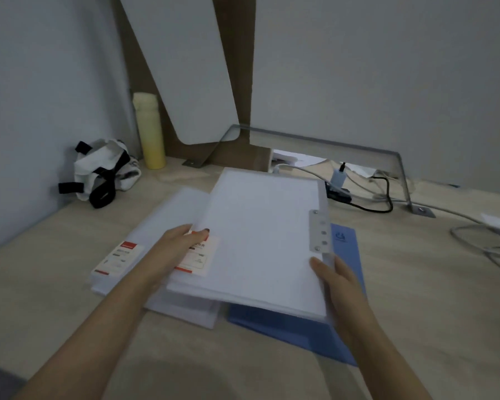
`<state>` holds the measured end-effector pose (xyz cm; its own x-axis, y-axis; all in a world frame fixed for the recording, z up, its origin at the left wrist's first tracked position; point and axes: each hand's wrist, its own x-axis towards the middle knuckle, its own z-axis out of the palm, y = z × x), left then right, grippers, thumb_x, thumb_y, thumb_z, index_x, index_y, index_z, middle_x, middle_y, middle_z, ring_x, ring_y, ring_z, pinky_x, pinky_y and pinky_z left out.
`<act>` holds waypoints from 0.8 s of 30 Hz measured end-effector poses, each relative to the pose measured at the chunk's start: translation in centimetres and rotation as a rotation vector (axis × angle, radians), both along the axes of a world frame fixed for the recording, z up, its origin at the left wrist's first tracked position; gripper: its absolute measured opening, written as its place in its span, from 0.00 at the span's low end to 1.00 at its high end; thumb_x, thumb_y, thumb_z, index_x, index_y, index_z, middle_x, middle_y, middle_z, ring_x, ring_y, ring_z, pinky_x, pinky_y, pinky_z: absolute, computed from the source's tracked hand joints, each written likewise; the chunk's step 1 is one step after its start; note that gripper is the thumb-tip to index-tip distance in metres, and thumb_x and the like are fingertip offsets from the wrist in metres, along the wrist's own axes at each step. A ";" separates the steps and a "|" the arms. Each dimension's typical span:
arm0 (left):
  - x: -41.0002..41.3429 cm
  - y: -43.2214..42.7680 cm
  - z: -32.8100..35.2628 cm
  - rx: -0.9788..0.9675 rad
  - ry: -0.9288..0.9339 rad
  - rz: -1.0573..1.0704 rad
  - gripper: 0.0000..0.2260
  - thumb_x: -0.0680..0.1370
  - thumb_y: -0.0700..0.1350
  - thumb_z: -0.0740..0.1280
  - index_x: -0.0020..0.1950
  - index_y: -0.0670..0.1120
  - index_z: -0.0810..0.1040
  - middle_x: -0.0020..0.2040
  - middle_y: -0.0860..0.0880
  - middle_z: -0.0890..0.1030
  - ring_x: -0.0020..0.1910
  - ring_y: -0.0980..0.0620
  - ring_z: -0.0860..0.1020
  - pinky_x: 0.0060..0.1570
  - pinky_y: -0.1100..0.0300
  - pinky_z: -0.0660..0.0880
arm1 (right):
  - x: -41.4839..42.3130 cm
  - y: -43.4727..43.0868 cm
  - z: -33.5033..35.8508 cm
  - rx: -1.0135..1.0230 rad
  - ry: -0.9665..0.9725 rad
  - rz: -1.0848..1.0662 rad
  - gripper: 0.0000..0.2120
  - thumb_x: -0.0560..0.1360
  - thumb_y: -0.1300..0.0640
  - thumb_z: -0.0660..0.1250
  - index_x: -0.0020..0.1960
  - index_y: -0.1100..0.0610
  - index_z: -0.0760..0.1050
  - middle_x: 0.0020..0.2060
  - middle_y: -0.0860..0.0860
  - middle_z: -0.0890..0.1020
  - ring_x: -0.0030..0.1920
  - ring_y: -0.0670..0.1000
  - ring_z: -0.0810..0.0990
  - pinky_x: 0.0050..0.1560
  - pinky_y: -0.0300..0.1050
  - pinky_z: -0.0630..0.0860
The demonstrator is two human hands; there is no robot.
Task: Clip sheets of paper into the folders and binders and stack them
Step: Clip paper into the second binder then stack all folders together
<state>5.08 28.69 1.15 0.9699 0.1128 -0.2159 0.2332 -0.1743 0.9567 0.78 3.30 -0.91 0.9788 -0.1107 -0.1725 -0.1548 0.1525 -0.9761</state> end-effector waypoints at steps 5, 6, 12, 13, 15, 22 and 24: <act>1.7 6.7 0.2 0.473 0.107 -0.042 0.28 0.77 0.54 0.63 0.73 0.44 0.62 0.71 0.43 0.67 0.61 0.44 0.74 0.55 0.57 0.71 | 1.5 8.2 -1.6 0.081 0.003 0.007 0.15 0.78 0.60 0.60 0.64 0.55 0.71 0.55 0.51 0.81 0.52 0.52 0.80 0.51 0.48 0.78; 1.9 7.5 0.0 0.507 0.121 -0.034 0.30 0.77 0.56 0.62 0.75 0.44 0.58 0.73 0.43 0.64 0.63 0.44 0.72 0.55 0.57 0.69 | 1.7 9.5 -1.8 0.095 0.012 0.014 0.15 0.78 0.60 0.60 0.64 0.55 0.71 0.55 0.51 0.81 0.52 0.52 0.80 0.52 0.48 0.78; 2.8 10.6 -2.4 0.755 0.167 0.001 0.31 0.77 0.59 0.59 0.75 0.45 0.57 0.74 0.42 0.60 0.73 0.42 0.57 0.68 0.51 0.60 | 2.4 13.9 -3.3 0.015 0.134 0.050 0.18 0.79 0.58 0.58 0.69 0.55 0.65 0.57 0.53 0.77 0.49 0.49 0.77 0.44 0.41 0.74; 2.7 10.7 -2.8 0.748 0.167 0.000 0.31 0.77 0.59 0.59 0.75 0.45 0.57 0.74 0.43 0.58 0.73 0.43 0.56 0.69 0.50 0.59 | 2.6 14.0 -3.5 -0.025 0.156 0.061 0.19 0.79 0.57 0.57 0.70 0.55 0.63 0.58 0.53 0.76 0.50 0.51 0.76 0.46 0.42 0.74; 2.7 10.8 -3.7 0.643 0.140 0.011 0.31 0.77 0.58 0.60 0.75 0.46 0.56 0.75 0.44 0.57 0.73 0.44 0.59 0.70 0.51 0.59 | 2.9 14.1 -3.6 -0.091 0.158 0.075 0.22 0.79 0.58 0.57 0.72 0.53 0.59 0.62 0.53 0.73 0.56 0.53 0.74 0.52 0.45 0.72; 2.7 11.0 -4.6 0.621 0.103 0.038 0.33 0.76 0.61 0.60 0.76 0.50 0.54 0.76 0.48 0.62 0.73 0.45 0.64 0.68 0.52 0.61 | 3.7 12.3 -3.2 -0.613 0.166 0.264 0.19 0.77 0.51 0.60 0.65 0.58 0.65 0.51 0.52 0.76 0.47 0.50 0.77 0.44 0.47 0.78; 2.8 11.1 -4.5 0.649 0.102 0.038 0.32 0.76 0.61 0.60 0.76 0.50 0.55 0.75 0.48 0.63 0.72 0.45 0.65 0.67 0.52 0.62 | 3.8 12.0 -3.0 -0.823 0.160 0.314 0.21 0.77 0.46 0.58 0.63 0.60 0.65 0.49 0.53 0.77 0.47 0.55 0.78 0.48 0.51 0.78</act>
